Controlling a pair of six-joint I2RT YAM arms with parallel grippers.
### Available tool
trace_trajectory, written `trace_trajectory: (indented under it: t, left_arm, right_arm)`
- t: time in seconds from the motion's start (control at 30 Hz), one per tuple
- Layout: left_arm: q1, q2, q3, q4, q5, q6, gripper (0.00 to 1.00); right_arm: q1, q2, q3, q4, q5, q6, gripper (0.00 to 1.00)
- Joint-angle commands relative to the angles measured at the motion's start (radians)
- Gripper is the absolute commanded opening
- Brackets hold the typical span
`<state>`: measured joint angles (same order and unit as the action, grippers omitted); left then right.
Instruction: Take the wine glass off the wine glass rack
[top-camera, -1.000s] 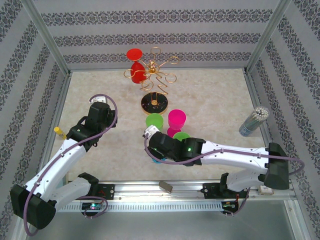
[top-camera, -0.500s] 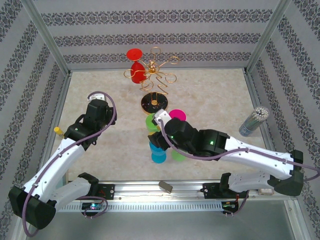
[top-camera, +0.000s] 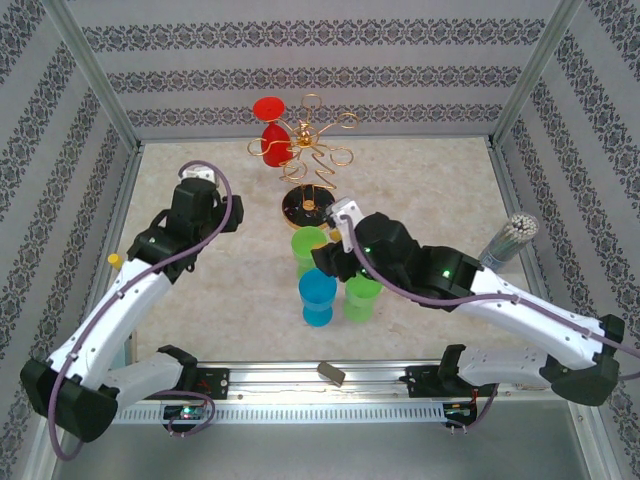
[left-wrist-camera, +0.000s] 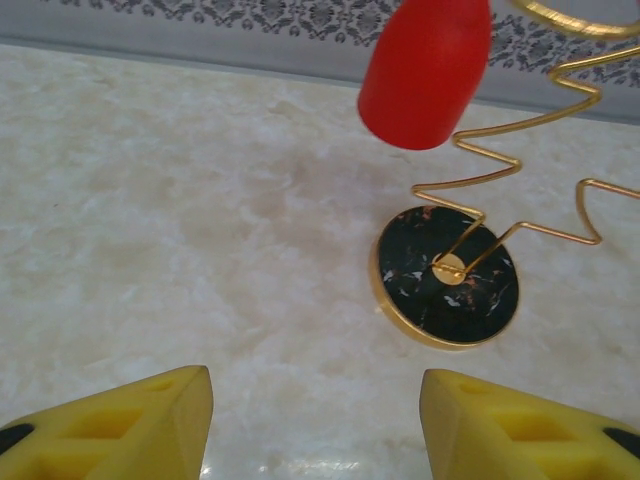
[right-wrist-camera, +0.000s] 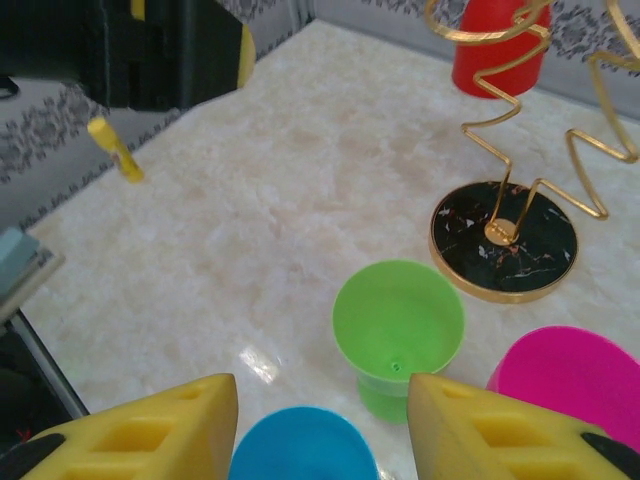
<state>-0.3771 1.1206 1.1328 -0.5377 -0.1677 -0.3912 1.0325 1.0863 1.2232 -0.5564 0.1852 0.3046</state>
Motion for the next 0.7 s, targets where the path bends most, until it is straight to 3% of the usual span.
trace_trajectory:
  t: [0.0, 0.37, 0.67]
  left_arm:
    - [0.024, 0.047, 0.086, 0.014, 0.078, 0.006, 0.59]
    - [0.194, 0.197, 0.351, -0.005, 0.316, -0.079, 0.61]
    - [0.301, 0.474, 0.632, -0.039, 0.596, -0.144, 0.63]
  right_arm:
    - [-0.057, -0.036, 0.015, 0.009, -0.082, 0.024, 0.5]
    - [-0.255, 0.029, 0.112, -0.017, -0.314, 0.051, 0.51]
    - [-0.397, 0.162, 0.221, 0.022, -0.494, 0.076, 0.51]
